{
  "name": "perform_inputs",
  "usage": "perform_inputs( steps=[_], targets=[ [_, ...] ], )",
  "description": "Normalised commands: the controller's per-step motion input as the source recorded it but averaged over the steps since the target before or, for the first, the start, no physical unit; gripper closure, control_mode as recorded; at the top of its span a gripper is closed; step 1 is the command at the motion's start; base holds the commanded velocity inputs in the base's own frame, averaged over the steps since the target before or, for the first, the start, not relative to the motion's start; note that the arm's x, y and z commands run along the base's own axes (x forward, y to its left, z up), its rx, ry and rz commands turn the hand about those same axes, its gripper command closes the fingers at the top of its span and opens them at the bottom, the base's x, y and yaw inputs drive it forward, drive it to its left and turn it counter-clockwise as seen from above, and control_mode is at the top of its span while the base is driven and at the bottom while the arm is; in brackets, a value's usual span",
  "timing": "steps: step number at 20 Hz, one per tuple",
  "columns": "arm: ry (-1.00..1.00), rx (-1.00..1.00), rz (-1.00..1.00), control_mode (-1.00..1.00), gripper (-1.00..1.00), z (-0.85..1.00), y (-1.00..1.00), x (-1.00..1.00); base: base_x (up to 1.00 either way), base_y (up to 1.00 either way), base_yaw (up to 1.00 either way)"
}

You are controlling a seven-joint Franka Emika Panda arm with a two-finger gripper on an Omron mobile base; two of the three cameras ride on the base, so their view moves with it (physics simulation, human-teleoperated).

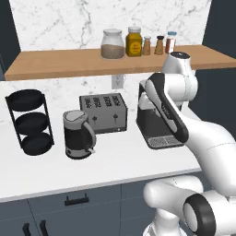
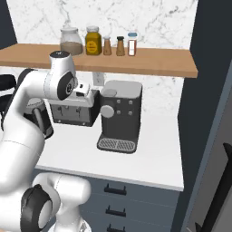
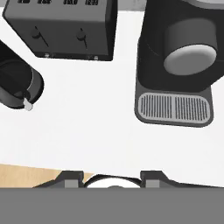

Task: Navigate to the toaster oven.

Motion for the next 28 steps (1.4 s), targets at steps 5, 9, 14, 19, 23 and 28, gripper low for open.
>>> perform_inputs(
  steps=[5, 9, 14, 19, 23, 28],
  targets=[
    [0.00, 0.00, 0.00, 1.00, -1.00, 0.00, 0.00, 0.00, 0.00, 0.00, 0.00],
    [0.00, 0.00, 0.00, 1.00, -1.00, 0.00, 0.00, 0.00, 0.00, 0.00, 0.00],
    [0.00, 0.00, 0.00, 1.00, -1.00, 0.00, 0.00, 0.00, -0.68, 0.04, 0.01],
    [0.00, 0.00, 0.00, 1.00, -1.00, 0.00, 0.00, 0.00, -0.63, 0.46, 0.15],
    [0.00, 0.00, 0.00, 1.00, -1.00, 0.00, 0.00, 0.00, -0.11, 0.77, 0.49],
    [0.00, 0.00, 0.00, 1.00, -1.00, 0.00, 0.00, 0.00, 0.00, 0.90, 0.64]
  ],
)
